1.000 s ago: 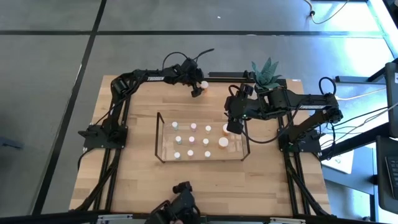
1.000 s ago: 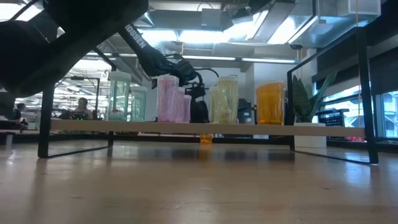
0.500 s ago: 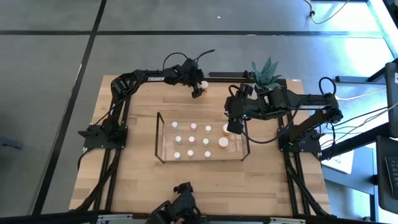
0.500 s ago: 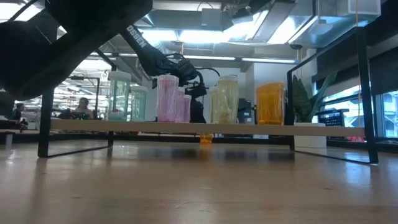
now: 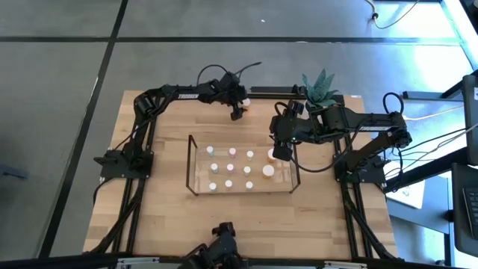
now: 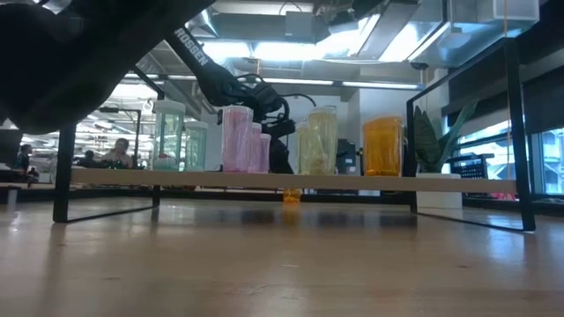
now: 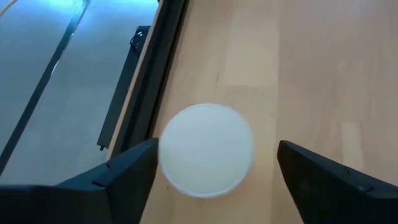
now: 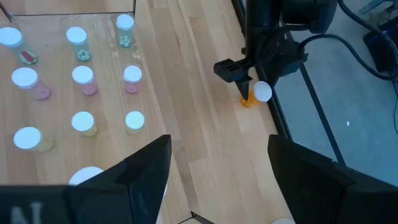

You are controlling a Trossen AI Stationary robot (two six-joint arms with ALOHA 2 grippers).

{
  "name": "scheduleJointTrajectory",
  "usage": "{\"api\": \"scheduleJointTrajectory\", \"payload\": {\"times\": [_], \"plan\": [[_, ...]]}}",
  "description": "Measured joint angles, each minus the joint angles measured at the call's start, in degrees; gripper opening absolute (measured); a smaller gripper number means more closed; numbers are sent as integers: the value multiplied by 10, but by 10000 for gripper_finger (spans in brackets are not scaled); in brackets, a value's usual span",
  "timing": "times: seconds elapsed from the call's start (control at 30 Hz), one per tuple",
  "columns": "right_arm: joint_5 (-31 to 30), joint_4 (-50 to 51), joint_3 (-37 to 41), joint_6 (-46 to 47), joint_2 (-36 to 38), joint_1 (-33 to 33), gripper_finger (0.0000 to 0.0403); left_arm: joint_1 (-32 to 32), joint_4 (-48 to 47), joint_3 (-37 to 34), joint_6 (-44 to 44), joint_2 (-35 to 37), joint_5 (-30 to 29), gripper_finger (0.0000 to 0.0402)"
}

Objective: Pick and place medicine bottles onto shelf by color
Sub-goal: Put the orange pill bottle on the shelf aligned with the other orange pill bottles

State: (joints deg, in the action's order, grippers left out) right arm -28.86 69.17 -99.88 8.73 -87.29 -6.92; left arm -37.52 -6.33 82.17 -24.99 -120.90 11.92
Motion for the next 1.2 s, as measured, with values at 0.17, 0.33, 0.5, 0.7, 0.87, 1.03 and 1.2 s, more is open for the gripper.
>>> {"api": "scheduleJointTrajectory", "payload": {"times": [0.17, 0.33, 0.5, 0.7, 0.87, 1.03, 1.2], "plan": [[0, 0, 0, 0, 0, 0, 268, 1, 0, 0, 4, 0, -3, 288], [0, 0, 0, 0, 0, 0, 268, 1, 0, 0, 4, 1, -3, 246], [0, 0, 0, 0, 0, 0, 268, 1, 0, 0, 4, 1, -3, 209], [0, 0, 0, -1, 0, 0, 268, 1, 0, 0, 4, 1, -3, 193], [0, 0, 0, -2, 0, 0, 268, 1, 0, 0, 4, 1, -6, 192], [0, 0, 0, 0, 0, 0, 268, 1, -8, 0, 8, 6, -9, 191], [0, 0, 0, 0, 0, 0, 268, 1, -17, 0, 14, 41, -23, 191]]}}
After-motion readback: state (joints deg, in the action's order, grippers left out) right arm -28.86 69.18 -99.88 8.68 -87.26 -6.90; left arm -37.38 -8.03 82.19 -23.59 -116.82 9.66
